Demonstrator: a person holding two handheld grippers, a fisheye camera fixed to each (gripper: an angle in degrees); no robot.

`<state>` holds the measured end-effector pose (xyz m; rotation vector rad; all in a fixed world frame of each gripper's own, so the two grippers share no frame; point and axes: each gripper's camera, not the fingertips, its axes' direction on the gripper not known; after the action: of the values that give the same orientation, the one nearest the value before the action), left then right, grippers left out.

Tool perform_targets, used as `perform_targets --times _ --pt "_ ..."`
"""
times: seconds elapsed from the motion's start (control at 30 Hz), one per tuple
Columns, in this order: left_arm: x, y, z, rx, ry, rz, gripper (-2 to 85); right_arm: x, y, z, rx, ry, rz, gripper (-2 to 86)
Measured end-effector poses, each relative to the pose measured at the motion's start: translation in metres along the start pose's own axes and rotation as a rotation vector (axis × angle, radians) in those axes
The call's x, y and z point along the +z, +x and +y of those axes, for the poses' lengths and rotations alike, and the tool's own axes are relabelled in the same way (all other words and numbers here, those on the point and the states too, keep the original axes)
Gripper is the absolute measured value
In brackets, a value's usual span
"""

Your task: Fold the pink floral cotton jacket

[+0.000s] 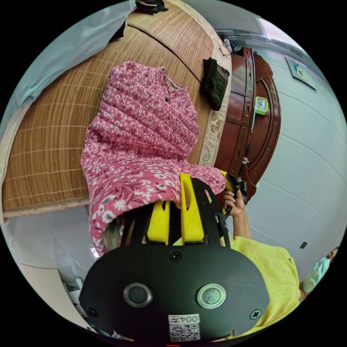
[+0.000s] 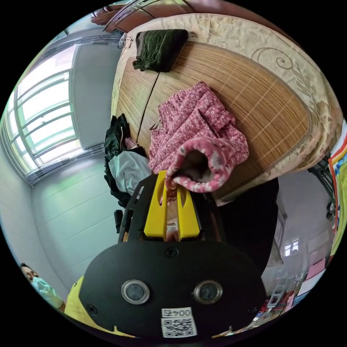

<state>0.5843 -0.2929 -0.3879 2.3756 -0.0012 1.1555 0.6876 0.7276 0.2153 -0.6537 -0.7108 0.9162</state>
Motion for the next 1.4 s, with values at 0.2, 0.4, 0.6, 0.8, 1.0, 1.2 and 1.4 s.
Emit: perform_targets --times 0.2,0.4,0.6,0.8,1.0,1.2,1.4 --pt "-0.01 0.023 -0.071 -0.021 -0.008 -0.053 6.4 0.019 -0.037 -0.062 0.011 0.007 0.036 3.4" --pt "-0.014 0.034 -0.132 -0.058 -0.006 -0.077 6.4 0.043 -0.055 -0.122 0.041 -0.009 0.033 3.2" --pt "-0.012 0.048 -0.184 -0.054 -0.009 -0.128 6.4 0.066 -0.069 -0.183 0.039 -0.036 0.067 3.2" --pt "-0.004 0.047 -0.225 -0.051 -0.014 -0.165 6.5 0.097 -0.074 -0.239 0.013 -0.072 0.109 3.6" --pt "0.009 0.015 -0.248 -0.096 0.036 -0.094 7.5 0.139 -0.066 -0.285 -0.046 -0.119 0.176 4.8" --pt "0.006 -0.004 -0.257 -0.123 -0.024 0.115 12.1 0.157 -0.065 -0.321 -0.078 -0.233 0.1 8.0" --pt "-0.021 0.002 -0.25 -0.086 -0.015 0.215 11.9 0.147 -0.074 -0.331 -0.112 -0.285 -0.024 10.6"
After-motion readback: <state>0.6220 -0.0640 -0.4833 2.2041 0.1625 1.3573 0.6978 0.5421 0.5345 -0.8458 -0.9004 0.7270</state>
